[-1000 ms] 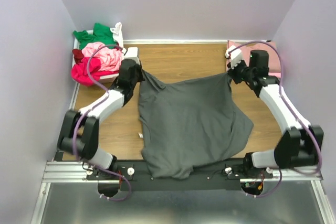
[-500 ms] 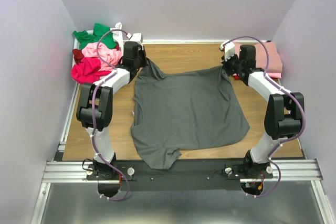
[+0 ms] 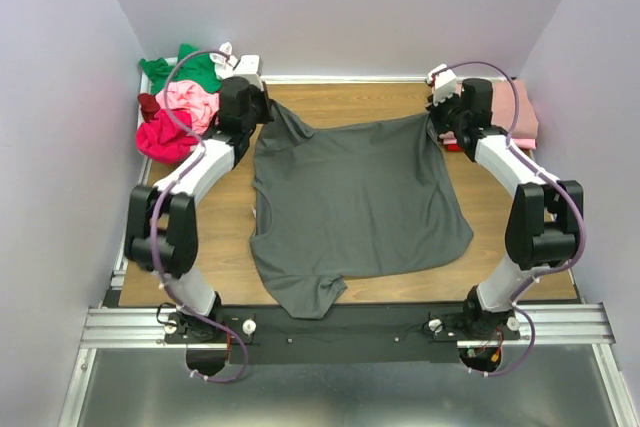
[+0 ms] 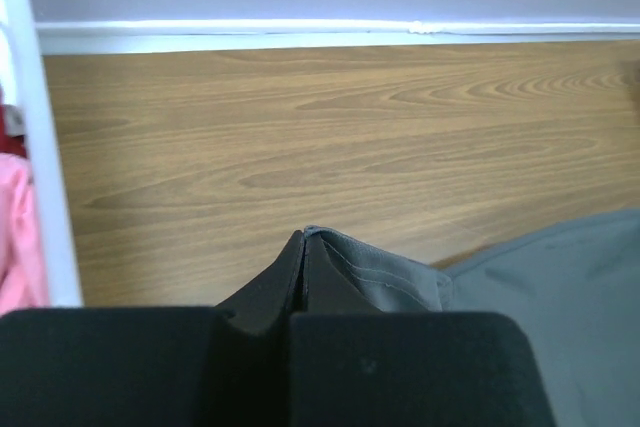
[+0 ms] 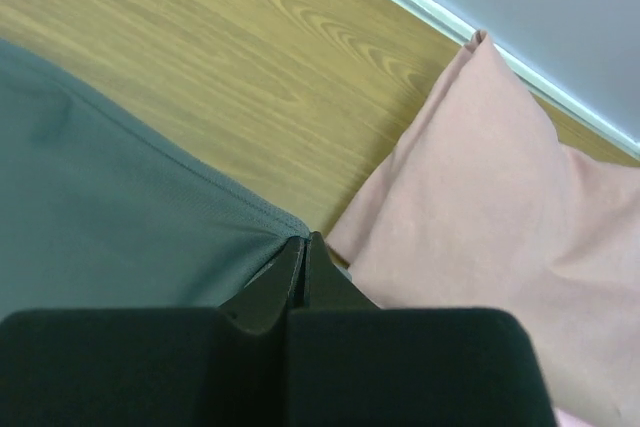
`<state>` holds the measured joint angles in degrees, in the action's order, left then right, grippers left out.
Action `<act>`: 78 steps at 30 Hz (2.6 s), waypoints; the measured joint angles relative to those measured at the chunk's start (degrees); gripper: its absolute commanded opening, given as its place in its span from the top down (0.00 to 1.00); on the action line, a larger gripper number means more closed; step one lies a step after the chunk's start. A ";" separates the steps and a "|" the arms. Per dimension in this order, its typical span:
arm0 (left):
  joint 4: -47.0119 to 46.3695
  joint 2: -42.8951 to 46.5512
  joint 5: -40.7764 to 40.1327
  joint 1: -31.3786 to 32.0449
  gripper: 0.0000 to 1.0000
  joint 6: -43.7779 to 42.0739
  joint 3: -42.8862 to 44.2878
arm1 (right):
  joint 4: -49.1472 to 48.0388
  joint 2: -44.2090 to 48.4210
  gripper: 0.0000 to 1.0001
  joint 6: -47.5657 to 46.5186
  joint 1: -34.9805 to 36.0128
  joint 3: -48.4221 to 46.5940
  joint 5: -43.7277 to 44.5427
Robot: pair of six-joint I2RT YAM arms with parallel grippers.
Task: Fold and stack the t-shirts
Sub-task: Flatten the tshirt out
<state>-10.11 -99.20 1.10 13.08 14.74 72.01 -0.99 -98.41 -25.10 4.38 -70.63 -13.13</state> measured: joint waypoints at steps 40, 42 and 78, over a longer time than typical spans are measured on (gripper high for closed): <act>-5.97 60.33 11.34 0.00 1.00 6.10 -8.87 | 33.20 36.59 1.00 -4.13 -0.76 -27.43 -9.22; -7.37 56.41 10.97 0.00 1.00 6.14 -14.78 | 32.22 34.91 1.00 -4.55 -0.76 -20.87 -9.18; -6.78 -1.36 -0.68 -1.84 1.00 1.55 -6.86 | 0.92 -9.09 1.00 -0.50 -0.74 -5.18 -4.90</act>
<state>-16.88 -100.55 0.43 11.25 16.29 65.14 -0.08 -107.50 -25.61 3.64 -75.81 -18.02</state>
